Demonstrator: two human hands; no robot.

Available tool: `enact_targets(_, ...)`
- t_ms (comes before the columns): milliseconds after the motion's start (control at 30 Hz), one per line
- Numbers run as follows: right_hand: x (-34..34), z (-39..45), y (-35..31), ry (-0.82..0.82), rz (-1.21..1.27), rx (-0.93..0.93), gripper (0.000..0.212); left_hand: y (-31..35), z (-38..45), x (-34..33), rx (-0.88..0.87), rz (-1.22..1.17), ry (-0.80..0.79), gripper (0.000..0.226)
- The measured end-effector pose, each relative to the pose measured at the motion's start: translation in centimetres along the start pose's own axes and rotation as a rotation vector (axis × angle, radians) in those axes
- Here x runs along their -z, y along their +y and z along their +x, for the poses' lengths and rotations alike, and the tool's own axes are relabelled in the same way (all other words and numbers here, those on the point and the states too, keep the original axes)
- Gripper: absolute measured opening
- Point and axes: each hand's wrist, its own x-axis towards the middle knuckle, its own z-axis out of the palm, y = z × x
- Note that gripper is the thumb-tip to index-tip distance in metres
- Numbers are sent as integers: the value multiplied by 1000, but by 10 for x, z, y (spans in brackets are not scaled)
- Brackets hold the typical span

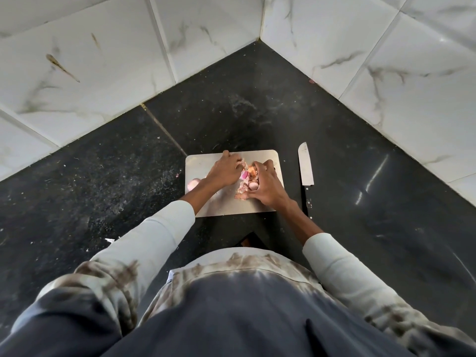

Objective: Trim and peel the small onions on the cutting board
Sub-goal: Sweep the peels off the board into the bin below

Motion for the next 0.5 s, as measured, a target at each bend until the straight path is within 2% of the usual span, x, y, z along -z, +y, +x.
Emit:
enact_targets(100,-8,-1,-7,90,53,-12,75,4,-6,-5,7,-18,10,34)
enact_targets(167,-8,-2,-14,102,84,-28,63,7,-10,-10,34,-62,13,33)
enact_targets(333,-6,-2,-30,71,134,-57,54,21,-17,-18,195,-359,17,24)
enact_targets(500,-4,-3,-40,116,156,-86,46,28,-31,-16,287,-525,61,22)
